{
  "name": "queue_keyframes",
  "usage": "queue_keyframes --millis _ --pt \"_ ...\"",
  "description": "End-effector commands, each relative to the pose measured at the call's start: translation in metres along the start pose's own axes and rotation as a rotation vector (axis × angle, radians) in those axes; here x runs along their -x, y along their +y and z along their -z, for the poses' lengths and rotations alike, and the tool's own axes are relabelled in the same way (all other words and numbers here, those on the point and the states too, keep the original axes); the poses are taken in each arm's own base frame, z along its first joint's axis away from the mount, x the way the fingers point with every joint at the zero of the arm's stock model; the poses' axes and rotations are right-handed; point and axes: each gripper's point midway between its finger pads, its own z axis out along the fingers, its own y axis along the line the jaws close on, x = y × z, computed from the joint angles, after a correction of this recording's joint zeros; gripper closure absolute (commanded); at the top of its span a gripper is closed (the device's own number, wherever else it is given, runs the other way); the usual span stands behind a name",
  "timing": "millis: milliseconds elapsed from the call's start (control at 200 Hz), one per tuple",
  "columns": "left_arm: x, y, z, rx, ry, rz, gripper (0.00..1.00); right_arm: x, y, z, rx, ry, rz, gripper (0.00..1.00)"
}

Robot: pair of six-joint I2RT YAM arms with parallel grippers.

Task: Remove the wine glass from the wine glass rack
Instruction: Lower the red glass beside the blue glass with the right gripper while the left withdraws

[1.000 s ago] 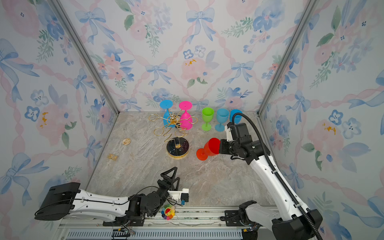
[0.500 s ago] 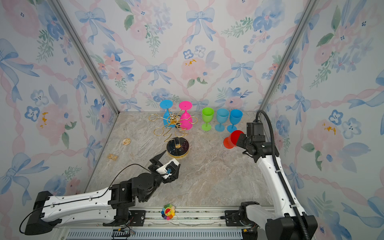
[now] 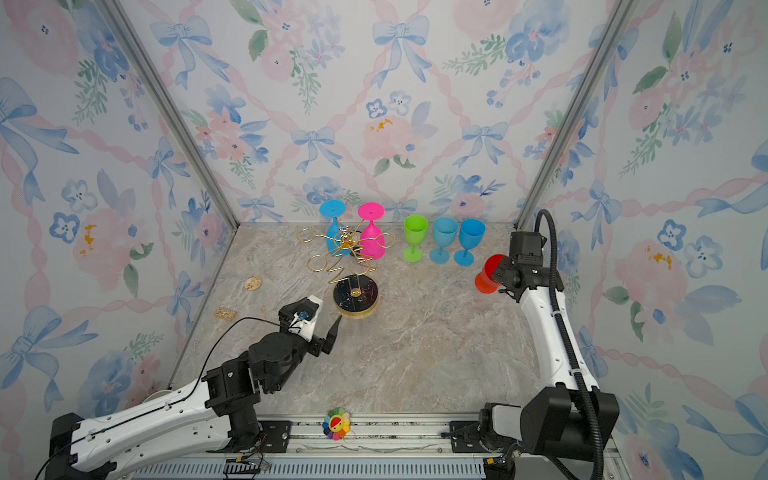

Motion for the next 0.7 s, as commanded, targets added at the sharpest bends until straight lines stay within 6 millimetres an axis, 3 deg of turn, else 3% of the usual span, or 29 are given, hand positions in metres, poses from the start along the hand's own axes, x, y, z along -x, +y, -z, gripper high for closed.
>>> queue_keyframes --millis 0,205,445,475,695 --pt "0.0 0.008 -0.003 -0.066 0.006 0.149 0.04 0.029 0.001 -0.002 0.003 -0.056 -0.046 1.0" --pt "-0.011 0.034 -0.025 -0.027 0.078 0.207 0.05 0.05 0.007 -0.035 0.019 -0.006 -0.08 1.0" --pt "-0.01 0.074 -0.037 0.044 0.088 0.265 0.05 0.075 0.008 -0.058 0.036 0.006 -0.118 1.0" --pt "-0.01 0.078 -0.038 0.051 0.088 0.269 0.05 0.071 0.011 -0.072 0.038 0.033 -0.117 1.0" --pt "-0.016 0.099 -0.043 0.096 0.079 0.322 0.06 0.08 0.025 -0.108 0.047 0.089 -0.113 1.0"
